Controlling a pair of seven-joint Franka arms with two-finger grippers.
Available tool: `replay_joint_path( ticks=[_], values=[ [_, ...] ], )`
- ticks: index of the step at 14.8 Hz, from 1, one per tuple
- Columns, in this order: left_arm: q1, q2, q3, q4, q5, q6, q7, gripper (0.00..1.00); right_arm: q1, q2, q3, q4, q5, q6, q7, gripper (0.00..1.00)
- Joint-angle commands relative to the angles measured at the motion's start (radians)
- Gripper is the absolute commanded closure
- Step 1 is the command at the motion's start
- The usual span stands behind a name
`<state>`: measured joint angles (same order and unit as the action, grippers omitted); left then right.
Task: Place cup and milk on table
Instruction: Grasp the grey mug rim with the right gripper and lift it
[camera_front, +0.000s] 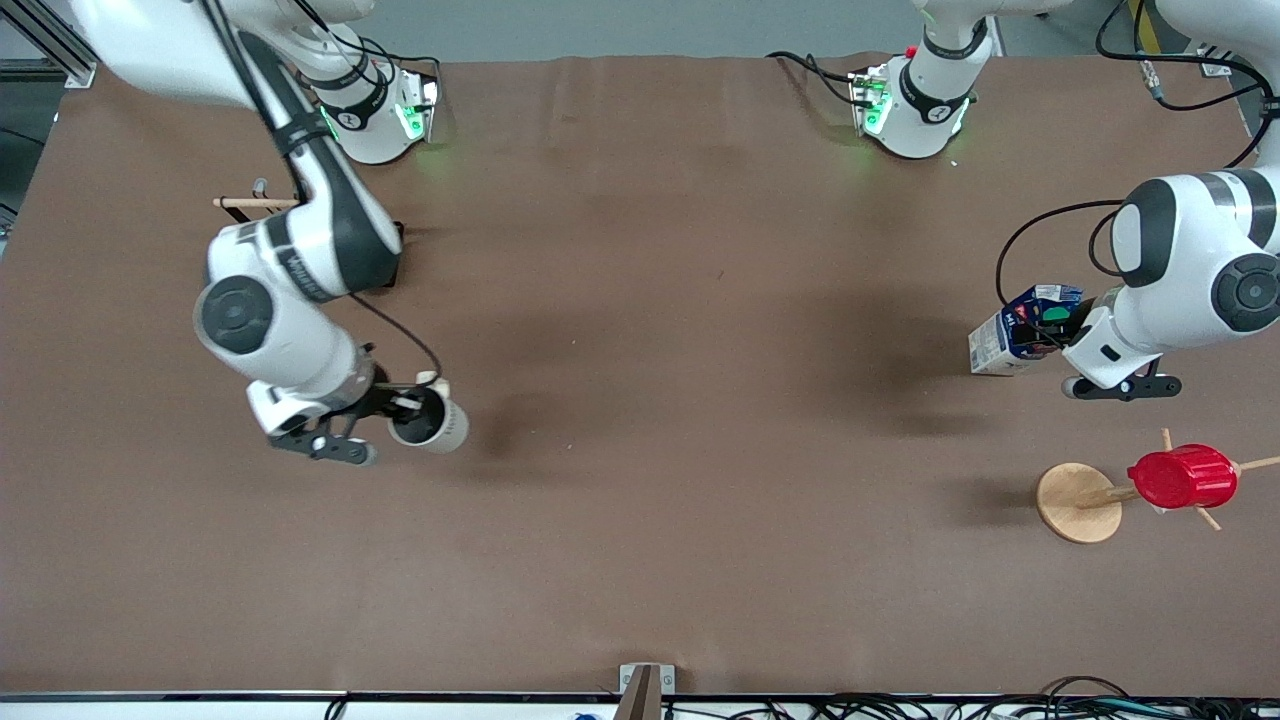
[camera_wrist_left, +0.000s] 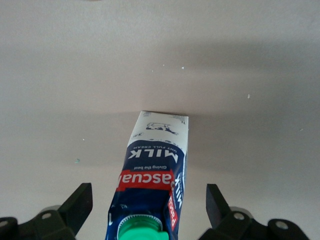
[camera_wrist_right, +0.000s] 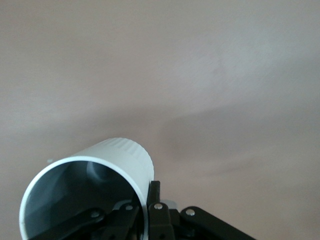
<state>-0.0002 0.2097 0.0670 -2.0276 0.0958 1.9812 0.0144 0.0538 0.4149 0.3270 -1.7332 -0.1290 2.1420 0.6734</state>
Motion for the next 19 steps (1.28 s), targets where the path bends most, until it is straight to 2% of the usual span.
replay_joint_path(
  ticks=[1, 4, 6, 9, 13, 16, 18, 19],
  values=[
    [0.0, -0.004, -0.001, 0.003, 0.006, -0.053, 0.018, 0.0, 0.024, 0.07, 0.081, 0.04, -0.099, 0.016, 0.231, 0.99],
    [-0.003, -0.016, -0.004, 0.003, -0.013, -0.096, 0.013, 0.0, 0.078, 0.143, 0.142, 0.046, -0.219, 0.019, 0.42, 0.98],
    [-0.003, -0.018, -0.004, 0.007, -0.057, -0.134, 0.015, 0.0, 0.121, 0.212, 0.161, 0.101, -0.283, 0.018, 0.53, 0.98],
    [-0.001, -0.016, -0.003, 0.009, -0.067, -0.157, 0.021, 0.0, 0.181, 0.251, 0.161, 0.139, -0.304, 0.025, 0.598, 0.98],
    [0.0, -0.007, -0.003, 0.007, -0.067, -0.16, 0.021, 0.0, 0.236, 0.278, 0.161, 0.141, -0.305, 0.117, 0.682, 0.96],
    [0.0, -0.007, -0.001, 0.007, -0.068, -0.16, 0.021, 0.01, 0.276, 0.291, 0.161, 0.139, -0.333, 0.131, 0.689, 0.95],
    [0.002, -0.007, -0.001, 0.007, -0.067, -0.16, 0.021, 0.16, 0.279, 0.301, 0.162, 0.135, -0.365, 0.133, 0.727, 0.92],
    [0.002, -0.009, 0.001, 0.007, -0.067, -0.162, 0.021, 0.27, 0.284, 0.312, 0.162, 0.135, -0.37, 0.133, 0.733, 0.88]
  ],
)
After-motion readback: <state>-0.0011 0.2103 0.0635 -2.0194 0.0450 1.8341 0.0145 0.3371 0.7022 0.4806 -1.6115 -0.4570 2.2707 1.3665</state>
